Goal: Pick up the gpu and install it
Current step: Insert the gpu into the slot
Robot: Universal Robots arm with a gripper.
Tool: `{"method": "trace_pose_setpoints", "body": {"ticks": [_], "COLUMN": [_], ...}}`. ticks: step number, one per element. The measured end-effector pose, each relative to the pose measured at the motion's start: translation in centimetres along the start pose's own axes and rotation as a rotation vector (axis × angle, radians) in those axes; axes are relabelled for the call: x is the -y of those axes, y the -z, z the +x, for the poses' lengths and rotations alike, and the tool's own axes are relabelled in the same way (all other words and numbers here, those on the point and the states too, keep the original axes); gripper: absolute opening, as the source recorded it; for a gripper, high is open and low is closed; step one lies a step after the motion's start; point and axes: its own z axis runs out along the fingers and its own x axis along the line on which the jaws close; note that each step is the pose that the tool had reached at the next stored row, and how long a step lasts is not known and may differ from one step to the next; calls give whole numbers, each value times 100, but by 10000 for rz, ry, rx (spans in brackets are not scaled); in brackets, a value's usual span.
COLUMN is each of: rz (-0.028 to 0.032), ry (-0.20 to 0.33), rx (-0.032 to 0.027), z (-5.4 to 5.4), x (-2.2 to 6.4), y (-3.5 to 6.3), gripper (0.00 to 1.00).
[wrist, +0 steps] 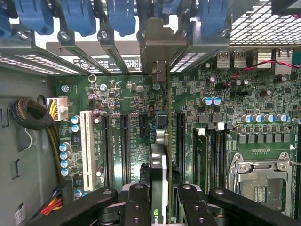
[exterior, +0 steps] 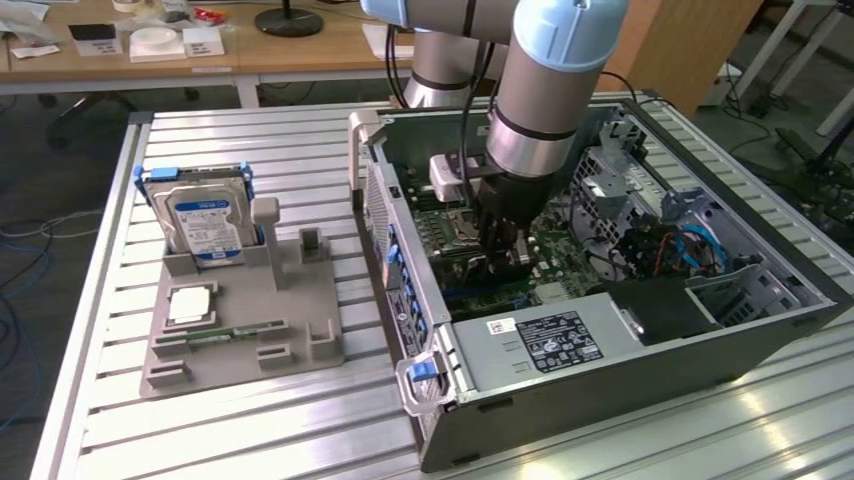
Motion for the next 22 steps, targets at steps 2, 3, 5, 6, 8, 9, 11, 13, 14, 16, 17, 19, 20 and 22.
{"method": "trace_pose_setpoints", "body": {"ticks": [2, 3, 5, 6, 8, 9, 11, 13, 14, 16, 17, 19, 20, 22], "rz": [1, -1, 1, 1, 0, 0, -1, 0, 0, 0, 0, 0, -1, 0], "ry": [0, 0, 0, 0, 0, 0, 0, 0, 0, 0, 0, 0, 0, 1], "rx": [4, 3, 1, 1, -1, -2, -2, -1, 0, 0, 0, -1, -1, -1], "z": [0, 0, 0, 1, 1, 1, 1, 1, 1, 1, 1, 1, 1, 1], "x": [0, 0, 0, 0, 0, 0, 0, 0, 0, 0, 0, 0, -1, -1], "y": [-9, -13, -20, -24, -29, -30, -31, -32, -32, -35, -36, -38, -40, -45], "gripper": [27, 27, 27, 27, 27, 27, 27, 27, 27, 27, 27, 27, 27, 27]}}
